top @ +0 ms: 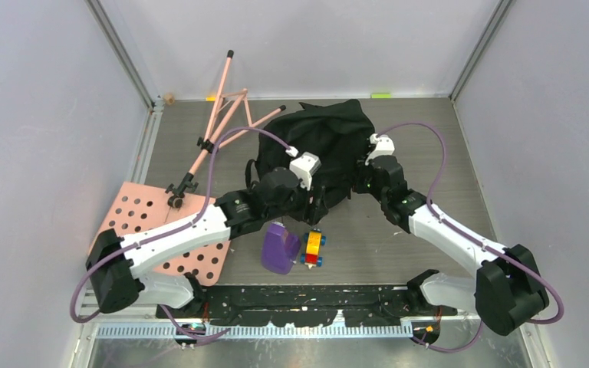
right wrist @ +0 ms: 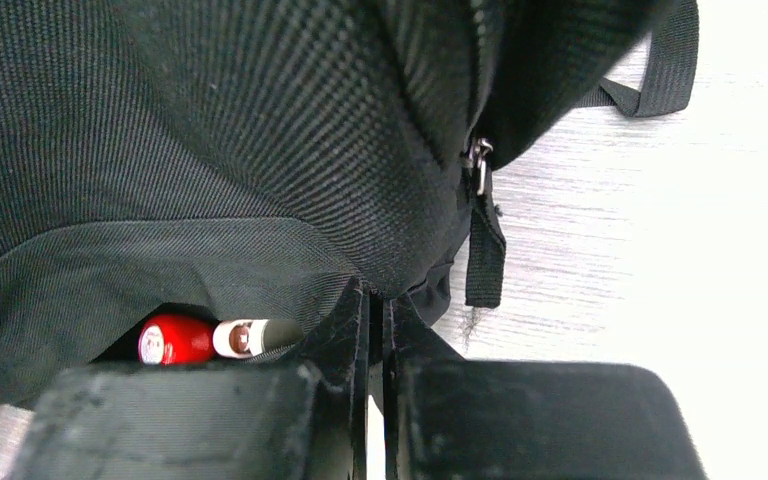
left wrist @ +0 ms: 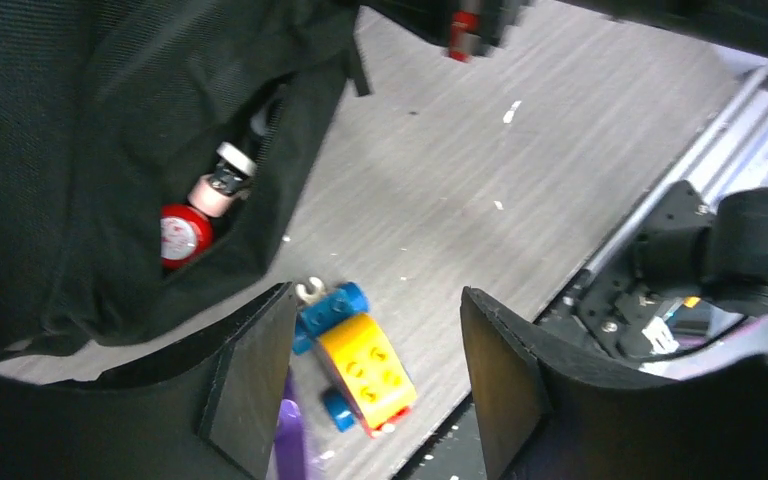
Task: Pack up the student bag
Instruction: Zip the student bag at the center of the board.
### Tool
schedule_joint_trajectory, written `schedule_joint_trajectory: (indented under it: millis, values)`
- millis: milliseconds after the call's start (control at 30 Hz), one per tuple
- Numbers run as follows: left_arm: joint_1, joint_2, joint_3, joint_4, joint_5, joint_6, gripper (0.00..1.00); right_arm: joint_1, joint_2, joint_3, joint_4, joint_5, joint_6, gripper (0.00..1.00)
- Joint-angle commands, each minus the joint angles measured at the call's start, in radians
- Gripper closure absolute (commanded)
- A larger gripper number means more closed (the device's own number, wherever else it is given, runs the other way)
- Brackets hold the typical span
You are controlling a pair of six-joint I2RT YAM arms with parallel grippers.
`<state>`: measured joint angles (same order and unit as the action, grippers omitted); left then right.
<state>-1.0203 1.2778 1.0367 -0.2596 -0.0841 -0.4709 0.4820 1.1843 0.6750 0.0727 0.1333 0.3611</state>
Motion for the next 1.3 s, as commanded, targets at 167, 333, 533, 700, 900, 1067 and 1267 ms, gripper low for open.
schedule_joint_trajectory:
  millis: [167,333,533,700,900,1067,1267]
  values:
    - [0.249,0.055,0.023,0.187,0.071,0.16,0.41,0.095,-0.126,0.029,-0.063,0.054,0.031,1.0]
    - [0.342,0.137,0.072,0.197,0.079,0.265,0.41,0.193,-0.131,0.039,-0.093,0.095,0.098,0.99]
    - [0.335,0.102,0.06,0.214,0.184,0.247,0.45,0.239,-0.098,0.03,-0.031,0.194,0.197,1.0]
    - [0.177,0.012,-0.029,0.253,0.101,0.239,0.44,0.239,-0.064,0.07,-0.009,0.297,0.224,1.0]
    - [-0.001,-0.035,-0.167,0.413,-0.113,0.137,0.45,0.239,-0.053,0.124,-0.028,0.356,0.251,1.0]
    - [-0.082,0.035,-0.251,0.584,-0.224,0.103,0.47,0.239,-0.072,0.123,-0.041,0.377,0.278,1.0]
    - [-0.127,0.158,-0.301,0.809,-0.333,0.126,0.47,0.239,-0.092,0.128,-0.066,0.394,0.321,1.0]
